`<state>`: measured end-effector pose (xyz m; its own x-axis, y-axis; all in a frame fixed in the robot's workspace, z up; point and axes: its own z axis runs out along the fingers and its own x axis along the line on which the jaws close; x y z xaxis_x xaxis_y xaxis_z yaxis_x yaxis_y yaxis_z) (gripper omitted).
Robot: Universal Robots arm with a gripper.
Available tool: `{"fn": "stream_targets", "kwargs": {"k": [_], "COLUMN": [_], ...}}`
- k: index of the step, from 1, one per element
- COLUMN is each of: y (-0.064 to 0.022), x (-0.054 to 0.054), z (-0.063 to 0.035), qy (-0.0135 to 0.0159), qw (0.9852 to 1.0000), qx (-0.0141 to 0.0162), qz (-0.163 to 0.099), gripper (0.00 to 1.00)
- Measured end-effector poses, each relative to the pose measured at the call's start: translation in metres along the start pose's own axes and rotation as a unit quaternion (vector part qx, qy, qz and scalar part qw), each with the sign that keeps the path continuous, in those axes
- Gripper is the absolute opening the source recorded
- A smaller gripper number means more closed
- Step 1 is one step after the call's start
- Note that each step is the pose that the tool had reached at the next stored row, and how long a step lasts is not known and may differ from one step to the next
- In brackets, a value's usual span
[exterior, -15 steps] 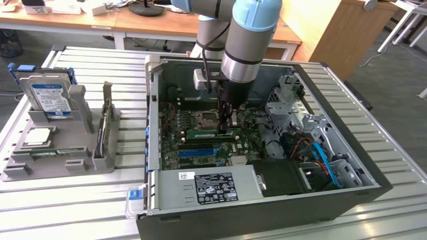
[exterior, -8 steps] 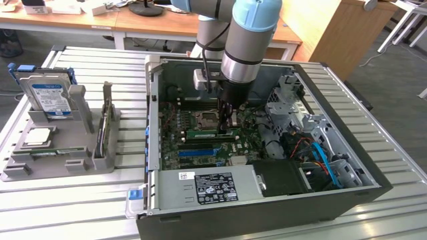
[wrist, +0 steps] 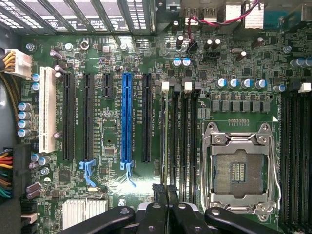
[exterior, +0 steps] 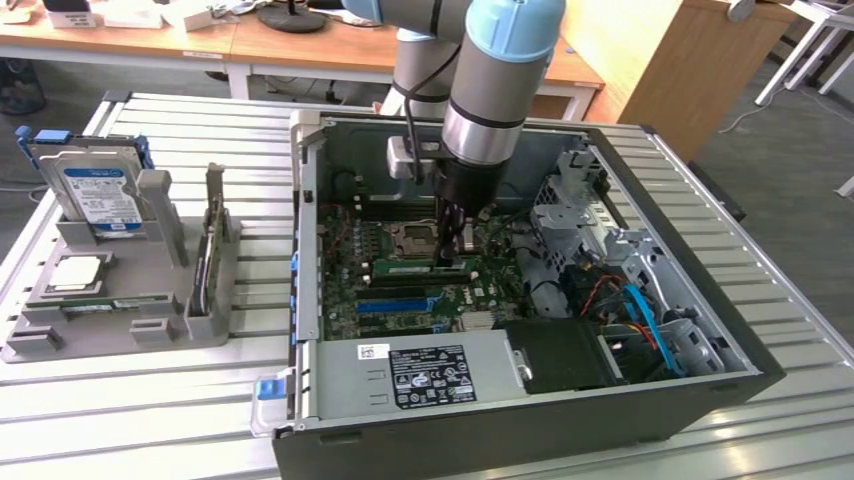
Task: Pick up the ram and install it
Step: 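Insert the ram into the slot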
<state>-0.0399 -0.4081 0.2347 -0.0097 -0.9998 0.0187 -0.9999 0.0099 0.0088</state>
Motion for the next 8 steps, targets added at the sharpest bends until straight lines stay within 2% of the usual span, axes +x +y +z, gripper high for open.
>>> {"fn": "stream_targets", "kwargs": {"k": [3, 5, 8], "y": [0.0, 0.0, 0.0], "x": [0.0, 0.0001, 0.0001], "z": [-0.0002, -0.0002, -0.0001], "qy": [-0.0027, -0.007, -0.0075], "qw": [1.0, 1.0, 1.0], "qx": [-0.0002, -0.0003, -0.0002], "qz": [0.0, 0.0, 0.0], "gripper": [0.12, 0.12, 0.12]}}
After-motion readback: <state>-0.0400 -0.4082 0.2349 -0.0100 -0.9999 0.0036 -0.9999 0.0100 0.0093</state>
